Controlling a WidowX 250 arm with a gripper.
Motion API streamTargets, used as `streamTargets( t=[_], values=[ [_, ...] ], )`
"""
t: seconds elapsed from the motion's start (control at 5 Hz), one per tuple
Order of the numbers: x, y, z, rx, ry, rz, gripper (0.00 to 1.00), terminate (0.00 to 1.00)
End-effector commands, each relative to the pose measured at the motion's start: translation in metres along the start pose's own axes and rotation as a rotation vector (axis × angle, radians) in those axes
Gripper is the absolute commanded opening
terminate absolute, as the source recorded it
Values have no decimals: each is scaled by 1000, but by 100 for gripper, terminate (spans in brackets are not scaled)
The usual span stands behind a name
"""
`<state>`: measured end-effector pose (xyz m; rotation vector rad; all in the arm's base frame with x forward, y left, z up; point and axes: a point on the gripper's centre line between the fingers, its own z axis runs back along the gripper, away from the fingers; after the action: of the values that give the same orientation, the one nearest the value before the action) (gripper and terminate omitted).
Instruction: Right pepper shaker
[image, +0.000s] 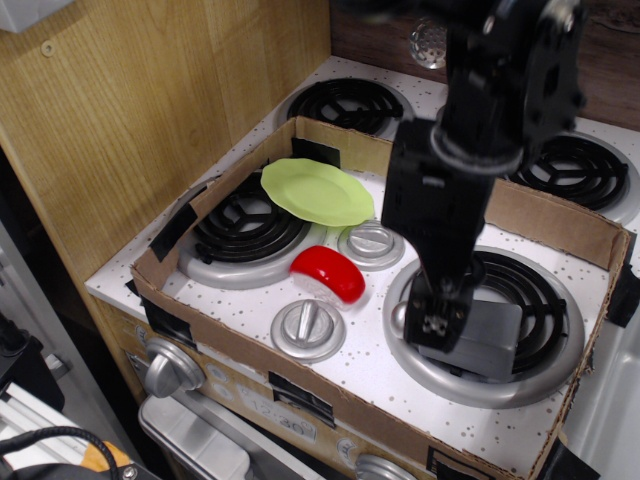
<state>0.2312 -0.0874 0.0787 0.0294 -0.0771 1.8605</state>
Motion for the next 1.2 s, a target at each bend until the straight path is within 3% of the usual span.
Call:
streamTargets(
  t=[0.0, 0.2, 1.0],
  values=[
    [-12, -15, 4, -79, 50, 6, 100, 0],
    [-16, -20, 4, -102, 47, 5, 100, 0],
    [-24, -29, -24, -76, 112, -18, 100, 0]
  ],
)
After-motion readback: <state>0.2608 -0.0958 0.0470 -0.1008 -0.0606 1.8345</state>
